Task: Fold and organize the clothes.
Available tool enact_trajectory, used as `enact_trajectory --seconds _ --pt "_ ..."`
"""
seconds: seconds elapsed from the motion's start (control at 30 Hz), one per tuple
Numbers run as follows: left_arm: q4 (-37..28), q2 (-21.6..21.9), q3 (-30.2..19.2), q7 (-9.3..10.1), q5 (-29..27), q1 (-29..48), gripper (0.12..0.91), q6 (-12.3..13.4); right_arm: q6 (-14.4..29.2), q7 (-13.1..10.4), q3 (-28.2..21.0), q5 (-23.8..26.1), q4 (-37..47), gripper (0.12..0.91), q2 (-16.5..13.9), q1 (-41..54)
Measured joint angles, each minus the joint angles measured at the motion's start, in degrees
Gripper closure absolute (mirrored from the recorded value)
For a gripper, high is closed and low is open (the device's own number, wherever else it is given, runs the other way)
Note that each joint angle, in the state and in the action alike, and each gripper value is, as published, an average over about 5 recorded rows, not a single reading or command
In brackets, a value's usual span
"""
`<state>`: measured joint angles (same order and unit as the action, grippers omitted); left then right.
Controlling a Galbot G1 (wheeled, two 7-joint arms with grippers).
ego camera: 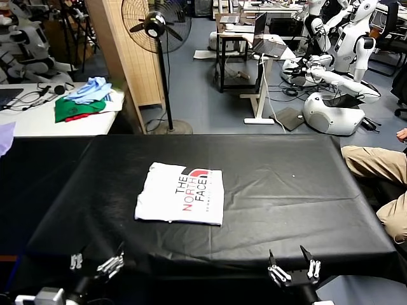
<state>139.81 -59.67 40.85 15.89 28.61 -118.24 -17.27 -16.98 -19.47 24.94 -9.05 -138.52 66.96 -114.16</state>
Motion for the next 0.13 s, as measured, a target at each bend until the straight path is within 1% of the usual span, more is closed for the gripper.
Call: enact_trajectory --seconds 0.13 --pt "0.1 0.0 0.0 -0.02 0.3 0.2 0.232 -0.4 -0.1 0.0 0.0 0.0 -0.1 0.227 0.0 -0.1"
